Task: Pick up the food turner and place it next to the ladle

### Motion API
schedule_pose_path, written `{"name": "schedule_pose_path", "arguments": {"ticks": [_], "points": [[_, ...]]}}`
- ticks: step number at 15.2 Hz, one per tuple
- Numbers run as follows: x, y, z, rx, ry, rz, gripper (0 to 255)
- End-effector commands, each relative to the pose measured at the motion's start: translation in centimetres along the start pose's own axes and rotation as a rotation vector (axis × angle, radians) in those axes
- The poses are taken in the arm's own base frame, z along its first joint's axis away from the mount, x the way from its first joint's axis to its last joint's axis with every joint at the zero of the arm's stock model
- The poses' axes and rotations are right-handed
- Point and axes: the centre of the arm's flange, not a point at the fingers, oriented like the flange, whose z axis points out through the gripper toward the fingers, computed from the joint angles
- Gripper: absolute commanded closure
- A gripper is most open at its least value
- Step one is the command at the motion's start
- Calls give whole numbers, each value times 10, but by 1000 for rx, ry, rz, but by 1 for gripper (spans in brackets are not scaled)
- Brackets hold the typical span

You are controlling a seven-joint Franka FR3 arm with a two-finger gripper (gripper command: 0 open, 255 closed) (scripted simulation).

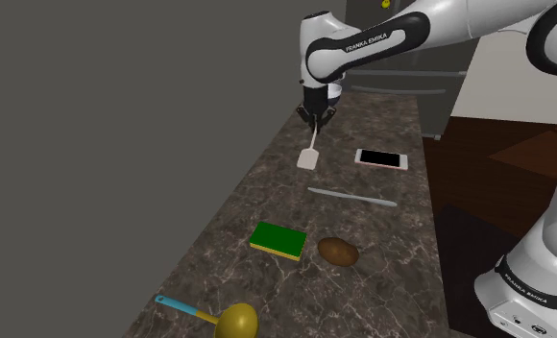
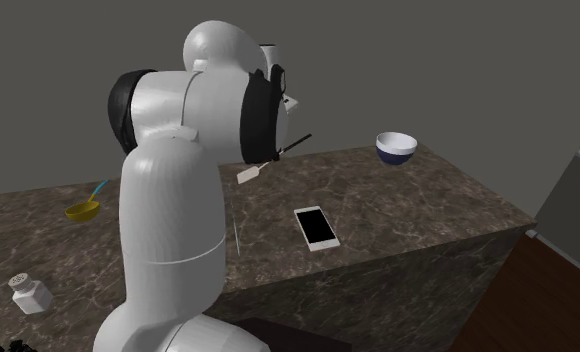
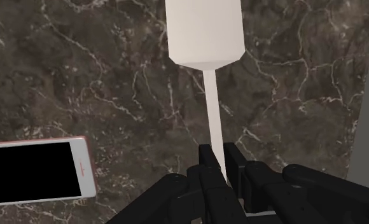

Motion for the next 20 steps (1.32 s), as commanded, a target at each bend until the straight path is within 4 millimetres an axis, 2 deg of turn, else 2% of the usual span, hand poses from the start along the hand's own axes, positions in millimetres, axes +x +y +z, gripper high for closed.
{"name": "schedule_pose_path", "arguments": {"ticks": [1,20], "points": [[-13,2,-5,0,0,0,255],[-258,50,-22,0,0,0,255]]}}
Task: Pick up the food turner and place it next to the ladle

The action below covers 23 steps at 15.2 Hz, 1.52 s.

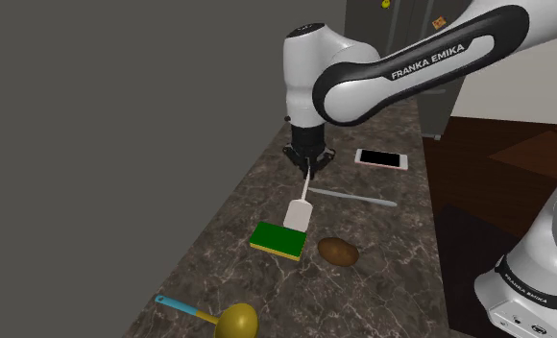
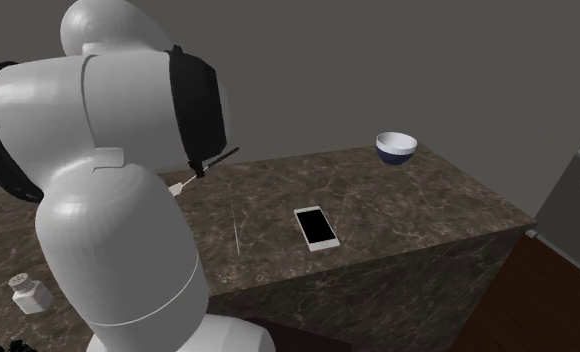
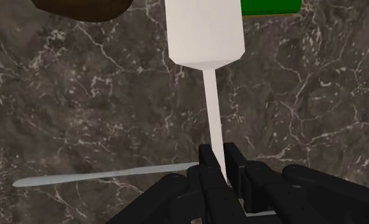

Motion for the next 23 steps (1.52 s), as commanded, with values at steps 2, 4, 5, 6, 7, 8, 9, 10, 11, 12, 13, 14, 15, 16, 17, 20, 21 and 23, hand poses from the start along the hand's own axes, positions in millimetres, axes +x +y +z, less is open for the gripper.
{"name": "schedule_pose_path", "arguments": {"ticks": [2,4,5,6,7,8,9,10,11,12,13,14,15,16,17,20,21,23], "points": [[-38,8,-4,0,0,2,255],[-64,13,-6,0,0,2,255],[-77,15,-7,0,0,2,255],[-90,18,-8,0,0,2,255],[-103,20,-9,0,0,2,255],[-116,23,-10,0,0,2,255],[-128,25,-10,0,0,2,255],[-141,28,-11,0,0,2,255],[-154,30,-12,0,0,2,255],[-167,33,-13,0,0,2,255],[-180,35,-14,0,0,2,255],[-193,38,-15,0,0,2,255],[-206,40,-16,0,0,2,255],[-219,43,-17,0,0,2,255],[-232,45,-17,0,0,2,255],[-271,53,-20,0,0,2,255],[-284,55,-21,0,0,2,255],[-310,60,-23,0,0,2,255]]}}
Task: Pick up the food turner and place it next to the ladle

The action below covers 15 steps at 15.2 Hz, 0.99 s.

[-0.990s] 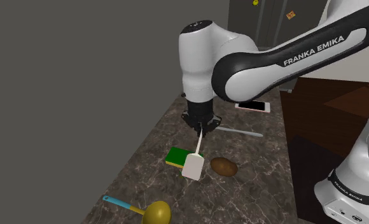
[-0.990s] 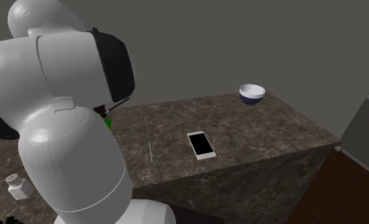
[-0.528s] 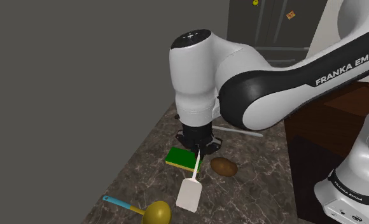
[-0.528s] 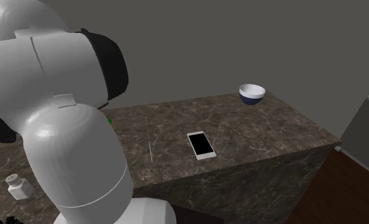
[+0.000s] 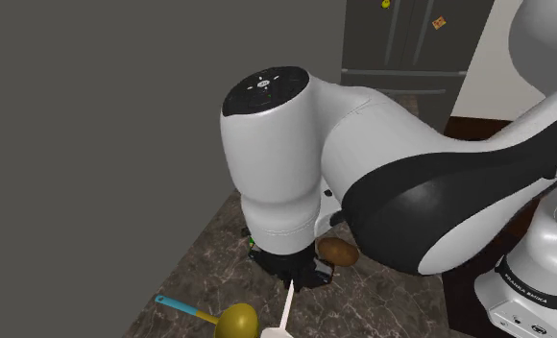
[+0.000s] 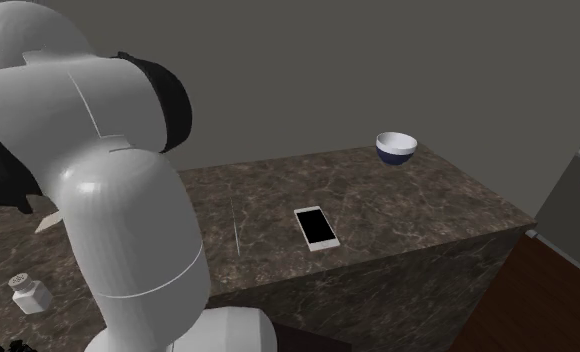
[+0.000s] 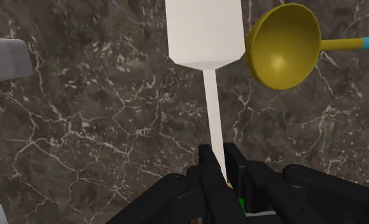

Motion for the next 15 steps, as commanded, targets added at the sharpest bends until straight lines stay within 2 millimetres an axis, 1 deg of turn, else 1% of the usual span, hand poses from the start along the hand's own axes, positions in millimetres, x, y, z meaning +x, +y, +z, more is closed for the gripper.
{"name": "schedule_pose_path", "arguments": {"ticks": [1,12,13,15], "points": [[-28,5,0,0,0,3,255],[-170,32,-10,0,0,3,255],[-187,35,-11,0,0,3,255],[-188,35,0,0,0,3,255]]}}
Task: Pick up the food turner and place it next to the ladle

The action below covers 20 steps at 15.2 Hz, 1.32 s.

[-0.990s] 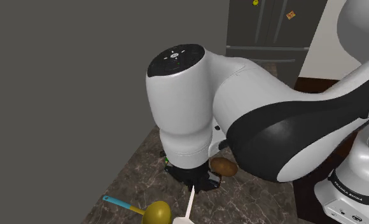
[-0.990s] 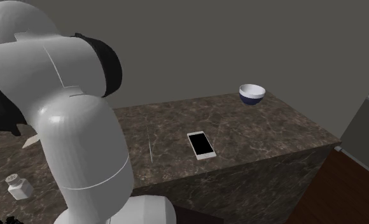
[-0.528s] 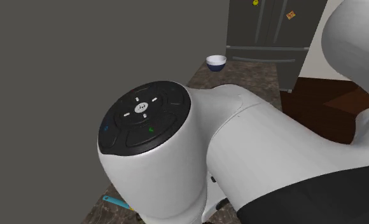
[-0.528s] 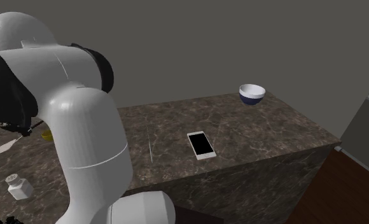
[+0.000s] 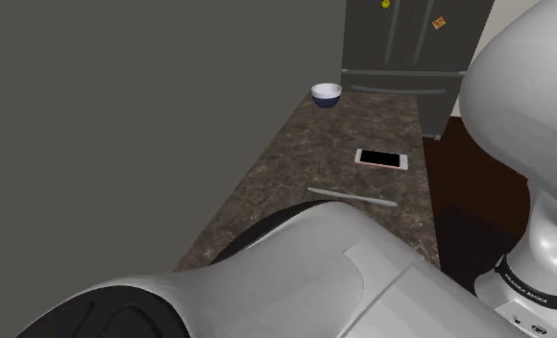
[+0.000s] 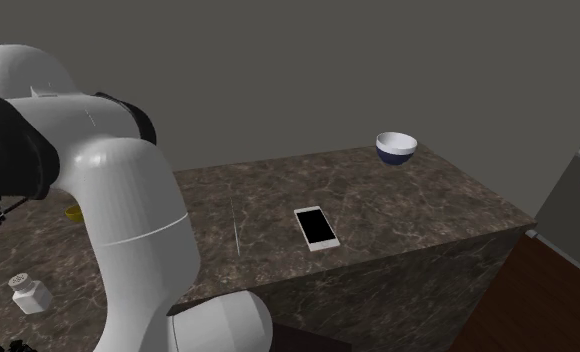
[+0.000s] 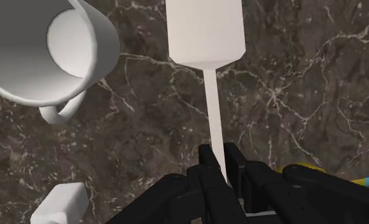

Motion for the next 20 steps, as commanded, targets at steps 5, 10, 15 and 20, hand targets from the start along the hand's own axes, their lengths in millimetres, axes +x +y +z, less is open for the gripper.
{"name": "schedule_pose_path", "arguments": {"ticks": [5,10,15,20], "points": [[-6,0,31,0,0,2,255],[-8,0,57,0,0,2,255],[-10,0,83,0,0,2,255],[-11,0,107,0,0,2,255]]}}
